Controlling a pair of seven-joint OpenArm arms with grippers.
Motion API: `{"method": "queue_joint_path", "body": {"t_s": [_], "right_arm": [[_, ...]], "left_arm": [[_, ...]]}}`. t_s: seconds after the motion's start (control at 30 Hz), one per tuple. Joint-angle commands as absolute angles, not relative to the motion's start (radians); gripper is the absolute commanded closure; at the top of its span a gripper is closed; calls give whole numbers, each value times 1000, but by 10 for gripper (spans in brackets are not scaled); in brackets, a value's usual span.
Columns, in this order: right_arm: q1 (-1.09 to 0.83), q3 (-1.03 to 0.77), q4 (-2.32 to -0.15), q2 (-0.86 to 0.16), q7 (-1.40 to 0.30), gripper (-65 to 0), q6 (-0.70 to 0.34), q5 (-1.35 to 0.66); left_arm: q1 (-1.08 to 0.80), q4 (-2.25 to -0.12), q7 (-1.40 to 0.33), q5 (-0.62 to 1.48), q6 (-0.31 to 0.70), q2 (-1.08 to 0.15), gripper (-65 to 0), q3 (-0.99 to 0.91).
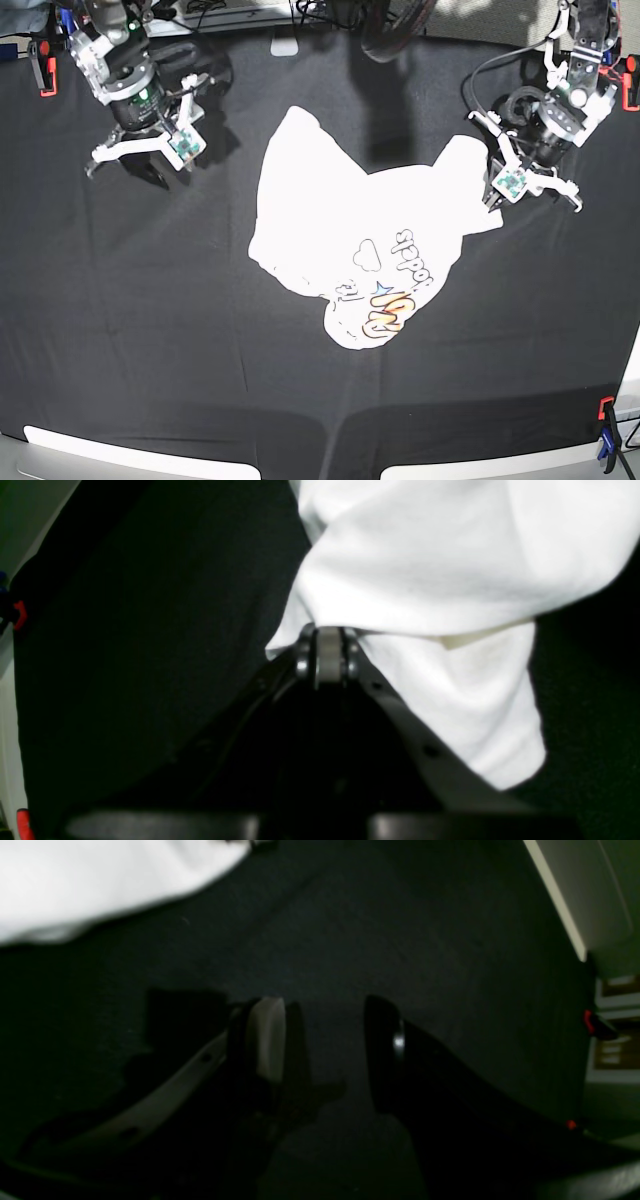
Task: Layout the t-shirt on the table in an organized manner, then fold the t-shirt properly
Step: 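Reach the right gripper to the shirt's collar edge and grasp it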
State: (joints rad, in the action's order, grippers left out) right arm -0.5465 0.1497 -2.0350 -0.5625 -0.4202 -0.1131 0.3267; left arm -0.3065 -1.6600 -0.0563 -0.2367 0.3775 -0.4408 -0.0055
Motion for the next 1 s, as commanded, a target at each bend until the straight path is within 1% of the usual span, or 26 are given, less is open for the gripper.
{"method": "queue_joint_path", "body": {"t_s": [0.0,0.1,0.23,0.37,0.47,0.57,0.67,0.77,0.8,0.9,0.97], "right_arm": [[-543,144,-2053,-574,-370,-257,-102,353],[-526,146,-2053,-573,-287,-256,-103,374],[-456,191,-2052,-573,-325,-256,-110,363],[-381,300,-2050,-564,-364,-256,-109,363],[-318,377,-2015,-513,-382,-256,-108,363],[-250,426,-1923,-431,-397,-256,-102,363],[-215,447,-1849,-344,-500,-256,-57,348],[-225,451,-1844,-273,-557,-256,-54,334],[-239,459,-1844,-259,-553,-256,-55,338],[-274,530,-1845,-263,-540,-256,-58,345],[-290,593,-1845,-266,-546,-256,-60,403]], "left_arm": [[-299,-1676,-38,-228,370,-452,0,-10],[-299,-1676,-55,-227,370,-452,0,-10],[-299,-1676,-56,-227,370,-452,0,-10],[-299,-1676,-56,-227,370,-451,0,-10],[-299,-1676,-56,-227,370,-451,0,-10],[-299,-1676,-59,-227,370,-451,0,-10],[-299,-1676,-59,-227,370,-452,0,-10],[-299,-1676,-59,-227,370,-451,0,-10],[-299,-1676,-59,-227,370,-452,0,-10],[-299,-1676,-59,-227,370,-452,0,-10],[-299,-1676,-59,-227,370,-452,0,-10]]}}
